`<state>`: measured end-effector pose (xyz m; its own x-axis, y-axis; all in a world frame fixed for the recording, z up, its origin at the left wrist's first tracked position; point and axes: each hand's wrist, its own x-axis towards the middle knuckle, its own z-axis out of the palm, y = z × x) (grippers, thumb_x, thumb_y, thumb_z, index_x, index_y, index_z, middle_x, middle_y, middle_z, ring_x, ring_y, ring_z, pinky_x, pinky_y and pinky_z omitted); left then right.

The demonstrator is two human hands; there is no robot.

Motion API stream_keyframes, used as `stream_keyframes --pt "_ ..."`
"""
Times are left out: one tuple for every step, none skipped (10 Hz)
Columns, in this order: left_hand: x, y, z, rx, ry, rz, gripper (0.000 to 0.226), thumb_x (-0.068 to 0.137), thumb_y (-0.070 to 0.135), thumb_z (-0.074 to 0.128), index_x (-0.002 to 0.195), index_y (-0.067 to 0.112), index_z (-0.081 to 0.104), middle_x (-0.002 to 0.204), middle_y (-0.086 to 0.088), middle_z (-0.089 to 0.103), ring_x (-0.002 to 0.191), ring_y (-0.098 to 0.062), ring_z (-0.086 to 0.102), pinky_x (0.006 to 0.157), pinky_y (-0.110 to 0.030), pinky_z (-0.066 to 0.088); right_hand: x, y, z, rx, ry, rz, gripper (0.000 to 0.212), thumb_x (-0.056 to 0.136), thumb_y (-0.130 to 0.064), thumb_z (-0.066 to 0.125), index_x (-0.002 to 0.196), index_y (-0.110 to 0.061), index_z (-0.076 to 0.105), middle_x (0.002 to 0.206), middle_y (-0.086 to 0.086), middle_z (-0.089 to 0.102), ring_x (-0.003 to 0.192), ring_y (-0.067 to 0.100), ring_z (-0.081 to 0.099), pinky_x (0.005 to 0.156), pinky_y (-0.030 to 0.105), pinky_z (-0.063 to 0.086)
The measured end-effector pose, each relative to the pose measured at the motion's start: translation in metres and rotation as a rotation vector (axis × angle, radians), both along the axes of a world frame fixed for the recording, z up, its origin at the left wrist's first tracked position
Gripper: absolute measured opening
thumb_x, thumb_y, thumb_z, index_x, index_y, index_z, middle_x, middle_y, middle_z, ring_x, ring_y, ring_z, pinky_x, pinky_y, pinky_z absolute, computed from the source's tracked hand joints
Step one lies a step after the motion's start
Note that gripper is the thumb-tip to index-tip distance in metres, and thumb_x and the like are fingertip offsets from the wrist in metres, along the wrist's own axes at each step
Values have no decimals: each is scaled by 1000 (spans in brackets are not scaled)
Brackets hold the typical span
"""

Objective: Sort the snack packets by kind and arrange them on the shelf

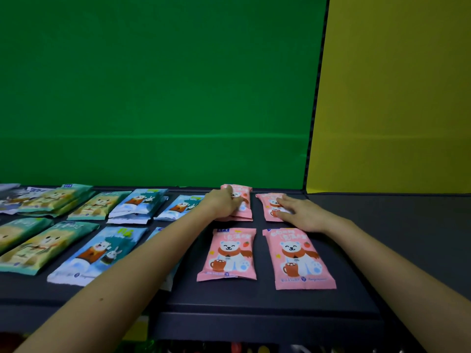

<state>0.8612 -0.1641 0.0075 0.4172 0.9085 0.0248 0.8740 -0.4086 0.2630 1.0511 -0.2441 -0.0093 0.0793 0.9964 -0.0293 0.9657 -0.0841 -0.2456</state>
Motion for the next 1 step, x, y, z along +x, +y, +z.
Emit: stream_keyframes --pt "-6 0 13 63 -110 36 50 98 37 34 136 3 39 142 -20 43 128 -34 43 103 -38 36 -1 -6 7 73 -7 -17 63 95 -51 36 149 -23 19 159 1 8 145 24 17 118 36 15"
